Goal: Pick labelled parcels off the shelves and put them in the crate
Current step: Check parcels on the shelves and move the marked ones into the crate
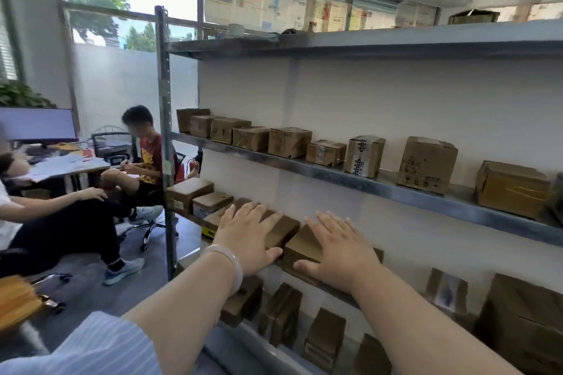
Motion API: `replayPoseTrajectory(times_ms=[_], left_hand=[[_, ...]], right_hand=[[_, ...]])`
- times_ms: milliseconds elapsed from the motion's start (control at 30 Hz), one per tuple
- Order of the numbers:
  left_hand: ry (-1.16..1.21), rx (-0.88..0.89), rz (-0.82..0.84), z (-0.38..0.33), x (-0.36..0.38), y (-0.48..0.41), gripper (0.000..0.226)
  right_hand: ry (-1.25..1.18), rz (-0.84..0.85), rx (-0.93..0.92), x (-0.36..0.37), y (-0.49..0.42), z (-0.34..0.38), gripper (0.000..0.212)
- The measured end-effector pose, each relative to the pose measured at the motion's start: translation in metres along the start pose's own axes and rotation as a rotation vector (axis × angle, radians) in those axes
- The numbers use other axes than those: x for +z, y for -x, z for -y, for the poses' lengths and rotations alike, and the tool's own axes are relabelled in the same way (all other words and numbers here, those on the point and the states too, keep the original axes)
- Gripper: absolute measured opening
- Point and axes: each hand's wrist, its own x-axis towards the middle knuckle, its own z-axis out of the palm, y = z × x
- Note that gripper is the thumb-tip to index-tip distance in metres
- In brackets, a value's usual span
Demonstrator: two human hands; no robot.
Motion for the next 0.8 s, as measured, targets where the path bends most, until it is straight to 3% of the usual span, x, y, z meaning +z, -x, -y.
replayPoseTrajectory(times_ms=[400, 800], left_hand=[[-0.028, -0.148, 0.054, 0.094, 0.038, -0.059, 0.073], [-0.014, -0.23, -0.009, 0.285, 0.049, -0.146, 0.074]], right_hand=[[-0.067, 0.055, -0.169, 0.044, -0.121, 0.034, 0.085], [-0.116, -0.041, -0.266, 0.058, -0.311, 0.149, 0.079]])
